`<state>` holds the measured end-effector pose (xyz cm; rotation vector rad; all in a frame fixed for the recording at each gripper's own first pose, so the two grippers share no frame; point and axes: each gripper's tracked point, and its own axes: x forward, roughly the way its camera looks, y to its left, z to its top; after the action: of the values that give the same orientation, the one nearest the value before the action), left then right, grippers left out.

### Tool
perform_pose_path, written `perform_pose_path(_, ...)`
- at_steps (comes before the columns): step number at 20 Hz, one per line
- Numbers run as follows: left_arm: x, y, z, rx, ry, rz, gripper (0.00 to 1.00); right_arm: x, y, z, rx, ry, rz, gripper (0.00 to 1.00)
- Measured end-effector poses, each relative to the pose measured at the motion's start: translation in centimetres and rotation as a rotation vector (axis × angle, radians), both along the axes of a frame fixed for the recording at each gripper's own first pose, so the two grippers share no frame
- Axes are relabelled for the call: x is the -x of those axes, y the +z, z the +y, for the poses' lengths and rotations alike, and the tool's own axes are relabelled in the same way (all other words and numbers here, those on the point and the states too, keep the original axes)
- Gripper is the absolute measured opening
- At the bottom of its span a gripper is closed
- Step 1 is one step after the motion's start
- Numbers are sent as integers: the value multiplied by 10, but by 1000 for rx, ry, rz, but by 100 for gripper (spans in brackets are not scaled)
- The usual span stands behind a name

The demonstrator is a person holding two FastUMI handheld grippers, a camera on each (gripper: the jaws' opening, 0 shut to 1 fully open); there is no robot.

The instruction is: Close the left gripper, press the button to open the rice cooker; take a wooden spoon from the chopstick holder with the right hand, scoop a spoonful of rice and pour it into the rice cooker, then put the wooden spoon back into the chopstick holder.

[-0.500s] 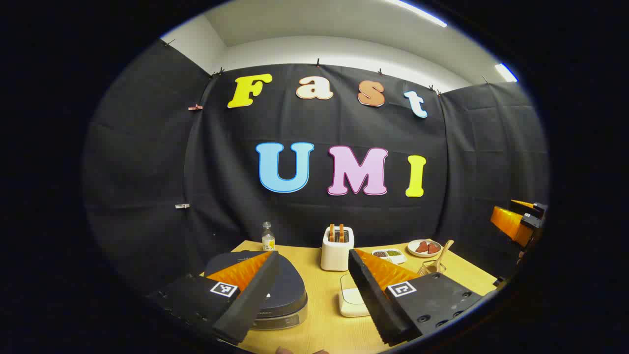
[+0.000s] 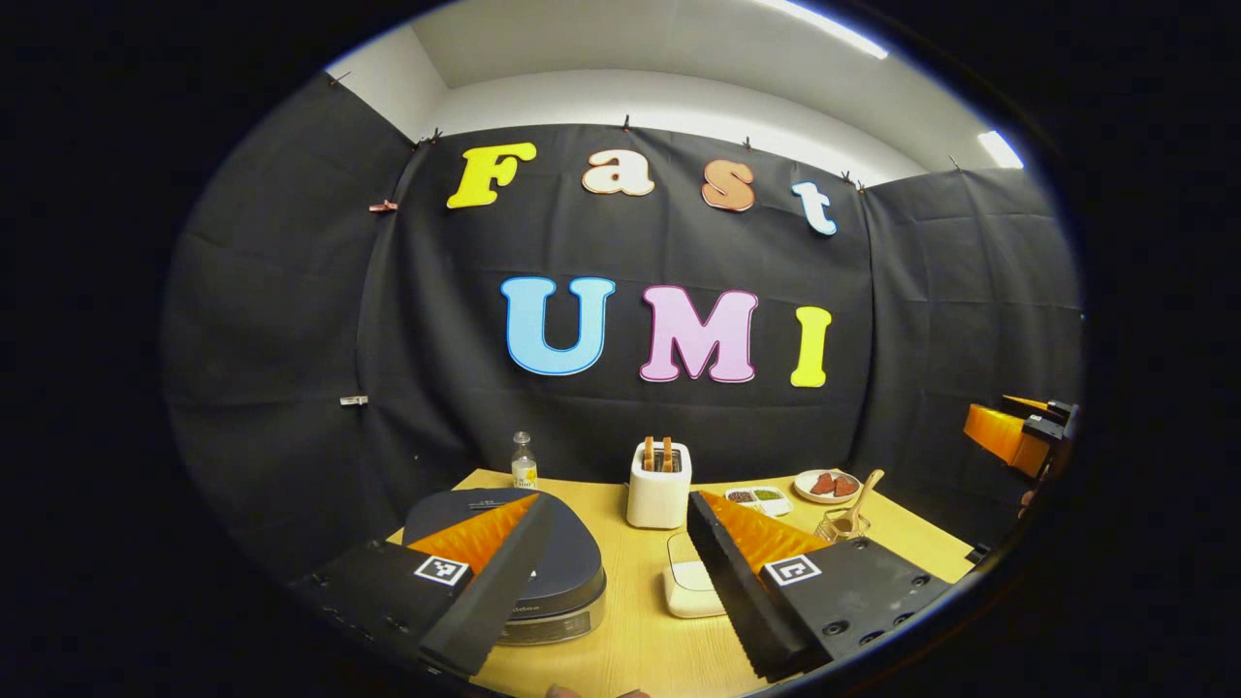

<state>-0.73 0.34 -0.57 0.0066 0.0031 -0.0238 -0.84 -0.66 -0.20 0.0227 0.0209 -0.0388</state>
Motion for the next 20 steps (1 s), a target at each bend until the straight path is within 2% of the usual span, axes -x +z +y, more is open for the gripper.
perform_pose_path(1,2,-1,1,-3,0,2,95,-2,-2,0,-2,-2,4,95)
perform_pose_path(6,6,-4,10,7,16,15,95,-15,-7,7,-20,12,17,98)
perform_pose_path(10,7,2,20,-31,54,3,95,-17,-17,9,-10,8,31,98)
perform_pose_path(15,5,-14,29,36,46,46,95,-15,-17,14,-7,10,29,98)
perform_pose_path(20,-3,-16,50,23,80,79,95,-8,-20,14,4,6,33,98)
